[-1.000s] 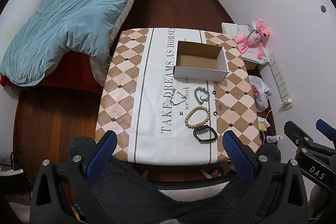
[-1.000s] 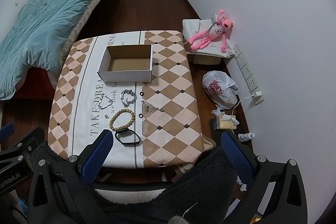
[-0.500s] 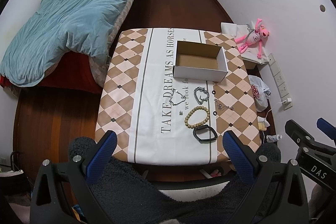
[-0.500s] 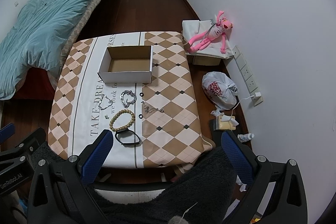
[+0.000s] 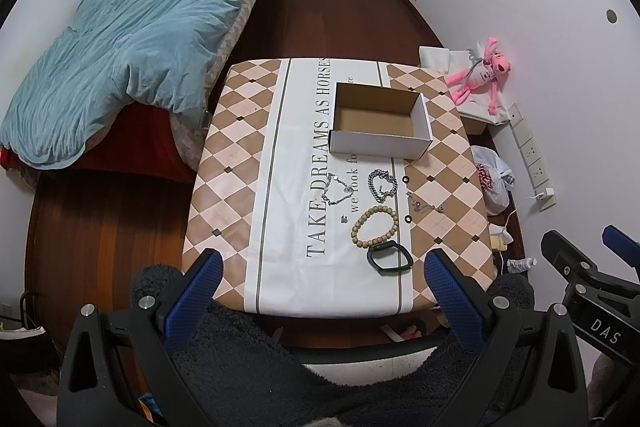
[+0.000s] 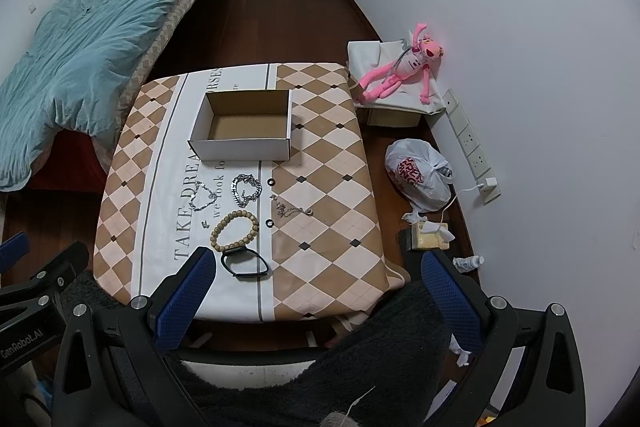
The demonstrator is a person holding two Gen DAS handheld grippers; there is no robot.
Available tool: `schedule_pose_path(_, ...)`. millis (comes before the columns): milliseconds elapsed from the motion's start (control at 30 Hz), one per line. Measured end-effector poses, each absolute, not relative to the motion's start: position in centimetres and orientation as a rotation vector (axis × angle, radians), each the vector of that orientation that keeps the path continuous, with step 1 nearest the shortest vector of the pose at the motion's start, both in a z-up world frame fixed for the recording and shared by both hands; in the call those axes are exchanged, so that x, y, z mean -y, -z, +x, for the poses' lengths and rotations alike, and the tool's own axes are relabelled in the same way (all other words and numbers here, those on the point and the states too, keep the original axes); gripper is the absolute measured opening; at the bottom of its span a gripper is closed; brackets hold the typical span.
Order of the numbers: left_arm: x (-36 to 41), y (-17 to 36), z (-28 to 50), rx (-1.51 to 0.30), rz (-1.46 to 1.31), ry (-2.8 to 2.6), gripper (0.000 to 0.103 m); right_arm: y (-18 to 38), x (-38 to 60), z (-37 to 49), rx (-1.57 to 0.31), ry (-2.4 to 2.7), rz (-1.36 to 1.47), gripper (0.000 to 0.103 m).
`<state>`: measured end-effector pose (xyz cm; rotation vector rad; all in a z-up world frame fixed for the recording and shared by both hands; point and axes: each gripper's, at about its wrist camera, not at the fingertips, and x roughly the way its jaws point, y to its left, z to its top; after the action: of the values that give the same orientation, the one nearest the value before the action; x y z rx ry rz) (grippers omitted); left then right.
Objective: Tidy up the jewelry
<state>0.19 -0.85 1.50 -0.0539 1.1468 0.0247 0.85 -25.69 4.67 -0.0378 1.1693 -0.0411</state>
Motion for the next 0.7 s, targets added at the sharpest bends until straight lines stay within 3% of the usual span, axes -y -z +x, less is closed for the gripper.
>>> schedule_pose_path(700, 0.86, -1.49, 0.10, -1.145, -0.056, -0.024, 0.103, -4.74, 25.64, 0.54, -1.164, 0.045, -0.037, 0.103)
